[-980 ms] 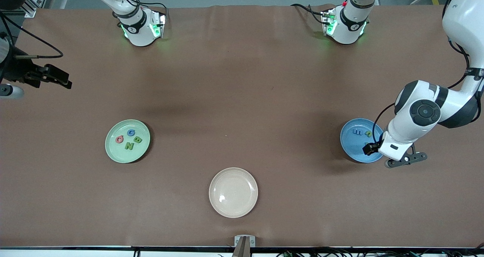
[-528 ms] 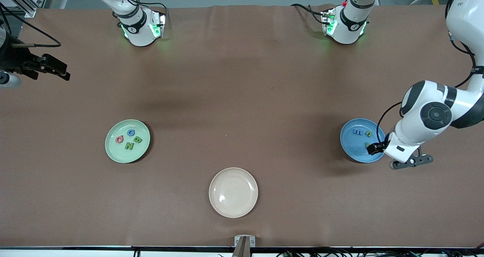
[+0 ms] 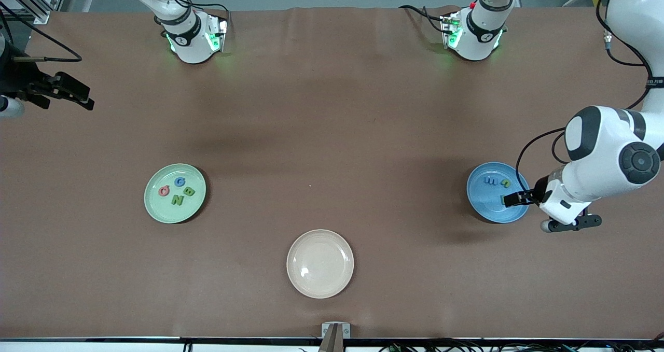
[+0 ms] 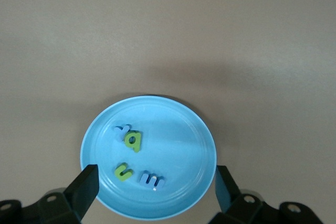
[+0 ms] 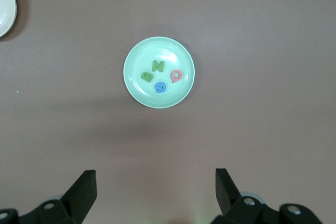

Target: Sort upper and lower case letters into plates

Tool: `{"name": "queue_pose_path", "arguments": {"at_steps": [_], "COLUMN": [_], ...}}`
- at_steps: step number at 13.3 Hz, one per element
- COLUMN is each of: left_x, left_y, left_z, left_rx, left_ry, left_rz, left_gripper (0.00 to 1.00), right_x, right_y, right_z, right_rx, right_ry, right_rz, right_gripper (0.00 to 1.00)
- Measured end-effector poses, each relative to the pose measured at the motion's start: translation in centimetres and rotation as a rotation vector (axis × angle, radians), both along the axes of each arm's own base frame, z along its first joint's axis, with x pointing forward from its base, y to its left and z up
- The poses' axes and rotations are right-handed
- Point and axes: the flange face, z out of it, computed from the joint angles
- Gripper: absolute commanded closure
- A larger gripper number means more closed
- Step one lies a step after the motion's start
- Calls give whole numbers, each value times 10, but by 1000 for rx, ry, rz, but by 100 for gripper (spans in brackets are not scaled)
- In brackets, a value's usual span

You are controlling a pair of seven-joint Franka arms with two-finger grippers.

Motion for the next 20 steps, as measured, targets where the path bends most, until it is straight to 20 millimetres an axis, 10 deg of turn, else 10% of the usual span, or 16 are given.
{"name": "queue_pose_path", "arguments": {"at_steps": [12, 20], "left_x": [-10, -65], "left_y": [6, 24], "left_z": [49, 184], "left_rx": [-58, -70], "left_ry": [-32, -70], "left_rz": [-53, -108], "left_gripper": [1, 1], "right_x": [4, 0], "right_y": [-3, -8], "right_z": [0, -4], "right_rx": [-29, -27], "right_ry": [-27, 10], "right_rz": [44, 43], "right_gripper": [0, 0]}}
